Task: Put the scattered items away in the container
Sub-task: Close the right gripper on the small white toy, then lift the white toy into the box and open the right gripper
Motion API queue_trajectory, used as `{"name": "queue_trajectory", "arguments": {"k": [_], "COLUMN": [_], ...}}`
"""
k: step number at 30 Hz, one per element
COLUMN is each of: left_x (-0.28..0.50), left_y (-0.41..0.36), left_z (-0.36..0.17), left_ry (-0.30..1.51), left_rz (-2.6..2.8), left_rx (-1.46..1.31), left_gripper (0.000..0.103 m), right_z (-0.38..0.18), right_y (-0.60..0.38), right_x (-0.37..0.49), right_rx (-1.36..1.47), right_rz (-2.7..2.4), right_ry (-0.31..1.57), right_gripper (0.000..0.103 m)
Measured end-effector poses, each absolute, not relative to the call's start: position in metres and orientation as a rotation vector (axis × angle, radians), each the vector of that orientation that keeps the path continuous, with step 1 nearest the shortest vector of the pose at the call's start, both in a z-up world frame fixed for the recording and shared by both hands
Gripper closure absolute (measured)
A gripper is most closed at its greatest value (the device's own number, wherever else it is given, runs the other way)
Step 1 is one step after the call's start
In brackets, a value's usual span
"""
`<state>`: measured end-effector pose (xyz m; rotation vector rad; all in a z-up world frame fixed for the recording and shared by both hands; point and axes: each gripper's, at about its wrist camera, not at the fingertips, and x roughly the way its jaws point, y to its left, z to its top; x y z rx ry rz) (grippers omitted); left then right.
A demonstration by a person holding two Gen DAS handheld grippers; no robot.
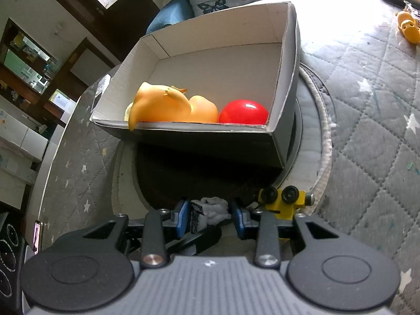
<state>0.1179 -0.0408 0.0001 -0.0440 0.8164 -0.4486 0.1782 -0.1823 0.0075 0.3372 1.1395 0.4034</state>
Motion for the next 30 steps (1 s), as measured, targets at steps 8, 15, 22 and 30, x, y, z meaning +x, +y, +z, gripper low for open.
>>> {"name": "queue_trajectory", "arguments": {"k": [8, 15, 22, 30], "left_x": [0.113, 0.113, 0.127, 0.153], "left_y": [-0.042, -0.047, -0.056, -0.061], "left_z": [0.017, 0.037, 0.060, 0.076], "left_ry": [0.764, 0.706, 0.654, 0.622], "left_rz": [-0.453, -0.456, -0.460, -0.455], "left_rx": [-0.029, -0.007, 0.024, 0.041], "left_gripper": [0.081, 0.081, 0.081, 0.081], "right_z": [0.027, 0.051, 0.076, 0.090], "right_y": [-0.184, -0.188, -0.195, -0.200], "right_x": [0.169, 0.167, 0.172, 0.190], "right_rx": [0.333, 0.331, 0.336, 0.347], "right_rz": [0.419, 0.423, 0.416, 0.408], "right_ry": [1.088, 1.026, 0.952, 0.889], "right_gripper": [0.069, 0.069, 0.069, 0.069]}}
